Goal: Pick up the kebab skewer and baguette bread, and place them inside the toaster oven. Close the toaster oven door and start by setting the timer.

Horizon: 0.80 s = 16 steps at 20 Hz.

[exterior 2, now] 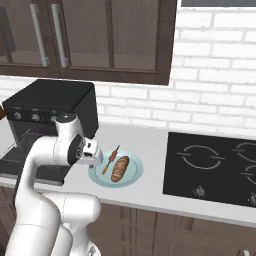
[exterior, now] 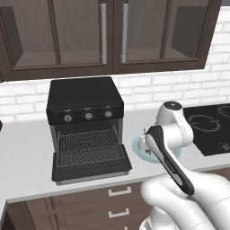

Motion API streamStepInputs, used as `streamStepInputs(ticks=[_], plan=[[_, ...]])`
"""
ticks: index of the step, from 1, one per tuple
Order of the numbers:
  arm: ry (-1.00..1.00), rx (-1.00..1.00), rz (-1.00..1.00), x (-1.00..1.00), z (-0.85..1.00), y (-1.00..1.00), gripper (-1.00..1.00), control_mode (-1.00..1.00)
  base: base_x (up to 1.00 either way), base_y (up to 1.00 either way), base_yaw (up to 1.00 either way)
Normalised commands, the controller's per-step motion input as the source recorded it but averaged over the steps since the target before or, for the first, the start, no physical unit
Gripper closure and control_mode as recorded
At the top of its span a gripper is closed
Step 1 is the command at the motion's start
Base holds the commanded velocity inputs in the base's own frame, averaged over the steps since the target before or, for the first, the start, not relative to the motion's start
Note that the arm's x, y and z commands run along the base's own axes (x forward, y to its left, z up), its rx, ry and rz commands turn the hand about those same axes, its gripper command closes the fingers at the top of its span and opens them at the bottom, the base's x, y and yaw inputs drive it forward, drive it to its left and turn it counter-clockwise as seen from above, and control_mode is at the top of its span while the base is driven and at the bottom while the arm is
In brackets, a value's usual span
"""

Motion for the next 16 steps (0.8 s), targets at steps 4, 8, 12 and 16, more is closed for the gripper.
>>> streamStepInputs(ticks=[4,8,12,16], plan=[[0.13,0.14,-0.17,0.67,-0.39,-0.17,-1.0,-1.0,0.0,0.0,0.0],[0.03,0.11,-0.2,0.39,-0.5,0.0,-1.0,-1.0,0.0,0.0,0.0],[0.07,0.04,-0.22,0.53,-0.27,0.0,-1.0,-1.0,0.0,0.0,0.0],[0.08,0.0,-0.18,0.35,-0.2,0.0,-1.0,-1.0,0.0,0.0,0.0]])
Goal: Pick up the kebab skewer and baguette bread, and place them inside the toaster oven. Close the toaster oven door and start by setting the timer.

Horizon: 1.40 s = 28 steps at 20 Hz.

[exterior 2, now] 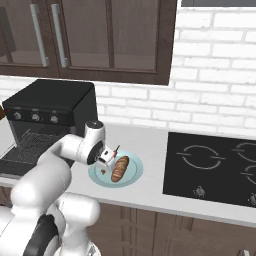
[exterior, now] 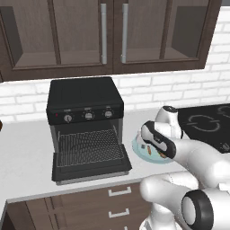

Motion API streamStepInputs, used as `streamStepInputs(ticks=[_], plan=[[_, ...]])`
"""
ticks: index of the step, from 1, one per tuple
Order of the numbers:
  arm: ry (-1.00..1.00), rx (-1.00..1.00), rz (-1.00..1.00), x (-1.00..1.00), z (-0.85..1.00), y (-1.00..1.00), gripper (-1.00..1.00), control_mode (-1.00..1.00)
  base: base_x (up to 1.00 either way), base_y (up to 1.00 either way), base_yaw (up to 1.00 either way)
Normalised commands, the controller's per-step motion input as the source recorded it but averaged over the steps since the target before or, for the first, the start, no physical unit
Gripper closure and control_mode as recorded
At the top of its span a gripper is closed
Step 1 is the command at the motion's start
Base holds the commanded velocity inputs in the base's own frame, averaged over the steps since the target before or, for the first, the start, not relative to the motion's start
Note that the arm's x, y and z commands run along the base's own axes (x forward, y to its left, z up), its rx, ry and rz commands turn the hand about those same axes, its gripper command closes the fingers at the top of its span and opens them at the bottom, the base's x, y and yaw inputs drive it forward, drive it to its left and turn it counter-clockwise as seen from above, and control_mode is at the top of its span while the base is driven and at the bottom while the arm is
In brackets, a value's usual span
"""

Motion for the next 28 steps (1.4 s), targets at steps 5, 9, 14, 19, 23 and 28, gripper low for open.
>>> streamStepInputs(ticks=[5,9,14,19,23,28], plan=[[0.07,0.0,-0.13,0.18,-0.21,-0.01,-1.0,-1.0,0.0,0.0,0.0],[0.04,0.0,-0.1,0.17,-0.26,-0.04,-1.0,-1.0,0.0,0.0,0.0],[0.0,0.0,-0.09,0.18,-0.3,0.0,-1.0,-1.0,0.0,0.0,0.0],[0.0,0.0,-0.08,0.24,-0.23,-0.01,-1.0,-1.0,0.0,0.0,0.0],[0.0,0.0,-0.06,0.23,-0.19,-0.06,-1.0,-1.0,0.0,0.0,0.0],[0.0,0.0,-0.05,0.17,-0.19,0.0,-1.0,-1.0,0.0,0.0,0.0]])
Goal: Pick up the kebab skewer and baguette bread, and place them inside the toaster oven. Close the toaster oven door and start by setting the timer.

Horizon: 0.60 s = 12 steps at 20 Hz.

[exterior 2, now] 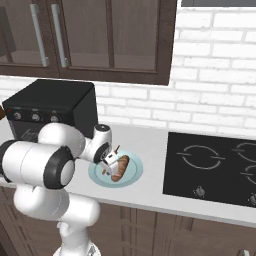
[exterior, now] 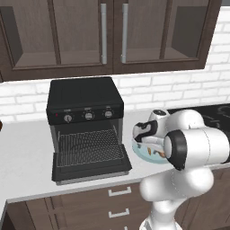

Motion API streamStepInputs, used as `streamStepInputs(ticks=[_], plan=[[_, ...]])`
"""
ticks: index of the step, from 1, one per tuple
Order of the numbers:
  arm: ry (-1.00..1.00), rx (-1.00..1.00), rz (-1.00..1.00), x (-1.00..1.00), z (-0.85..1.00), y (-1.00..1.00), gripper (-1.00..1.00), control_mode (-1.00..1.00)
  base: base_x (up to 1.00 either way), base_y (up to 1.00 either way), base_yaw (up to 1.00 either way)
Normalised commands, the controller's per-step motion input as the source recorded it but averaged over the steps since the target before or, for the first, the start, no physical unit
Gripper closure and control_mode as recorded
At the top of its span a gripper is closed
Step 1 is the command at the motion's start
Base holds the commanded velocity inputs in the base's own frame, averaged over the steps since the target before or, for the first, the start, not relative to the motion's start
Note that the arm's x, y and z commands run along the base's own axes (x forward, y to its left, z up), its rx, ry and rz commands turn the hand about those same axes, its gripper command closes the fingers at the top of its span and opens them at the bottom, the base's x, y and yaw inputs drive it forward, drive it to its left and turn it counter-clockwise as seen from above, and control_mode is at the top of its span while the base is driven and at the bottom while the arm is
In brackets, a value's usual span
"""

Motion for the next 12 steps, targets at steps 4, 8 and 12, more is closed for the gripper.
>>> streamStepInputs(ticks=[4,8,12], plan=[[0.0,0.0,-0.05,0.11,-0.19,-0.01,-1.0,-1.0,0.0,0.0,0.0],[0.0,0.0,-0.04,0.0,-0.23,-0.01,-1.0,-1.0,0.0,0.0,0.0],[0.0,0.0,-0.04,0.0,-0.31,0.0,1.0,-1.0,0.0,0.0,0.0]])
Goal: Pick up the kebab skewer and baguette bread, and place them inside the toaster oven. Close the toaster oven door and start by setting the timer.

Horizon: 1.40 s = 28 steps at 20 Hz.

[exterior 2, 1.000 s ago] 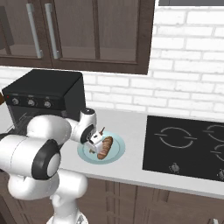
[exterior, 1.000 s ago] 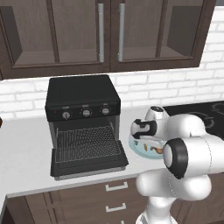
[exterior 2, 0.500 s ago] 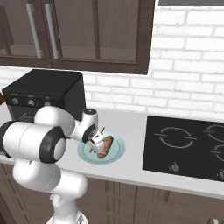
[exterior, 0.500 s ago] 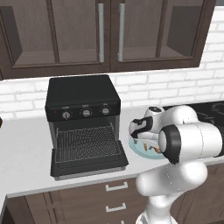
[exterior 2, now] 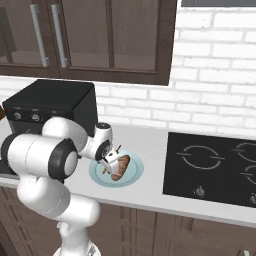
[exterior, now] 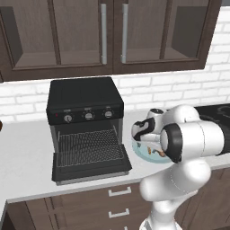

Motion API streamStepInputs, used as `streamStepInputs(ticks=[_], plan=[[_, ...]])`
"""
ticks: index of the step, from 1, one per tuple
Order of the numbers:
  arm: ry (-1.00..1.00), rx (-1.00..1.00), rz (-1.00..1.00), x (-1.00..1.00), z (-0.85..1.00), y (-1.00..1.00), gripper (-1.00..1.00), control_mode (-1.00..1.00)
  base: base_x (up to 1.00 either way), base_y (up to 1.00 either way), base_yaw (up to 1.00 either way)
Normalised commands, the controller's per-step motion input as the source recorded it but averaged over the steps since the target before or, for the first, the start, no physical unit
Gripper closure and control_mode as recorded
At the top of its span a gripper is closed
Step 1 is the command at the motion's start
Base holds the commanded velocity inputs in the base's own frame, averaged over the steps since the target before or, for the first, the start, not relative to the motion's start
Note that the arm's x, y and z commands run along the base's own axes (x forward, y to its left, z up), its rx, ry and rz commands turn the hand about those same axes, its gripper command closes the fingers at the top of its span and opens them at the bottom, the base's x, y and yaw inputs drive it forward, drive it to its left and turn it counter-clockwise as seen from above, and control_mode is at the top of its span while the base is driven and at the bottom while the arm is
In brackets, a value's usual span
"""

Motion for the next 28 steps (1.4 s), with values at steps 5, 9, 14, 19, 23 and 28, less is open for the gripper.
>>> streamStepInputs(ticks=[5,9,14,19,23,28], plan=[[0.0,0.0,-0.05,0.0,-0.37,0.0,1.0,-1.0,0.0,0.0,0.0],[0.0,0.03,-0.05,-0.21,-0.26,0.0,1.0,-1.0,0.0,0.0,0.0],[0.03,0.06,-0.02,-0.32,-0.01,0.0,1.0,-1.0,0.0,0.0,0.0],[0.03,0.03,0.0,-0.35,0.03,0.0,1.0,-1.0,0.0,0.0,0.0],[0.0,0.0,0.0,-0.37,0.59,0.0,1.0,-1.0,0.0,0.0,0.0],[-0.01,0.0,0.0,-0.7,0.82,0.05,1.0,-1.0,0.0,0.0,0.0]])
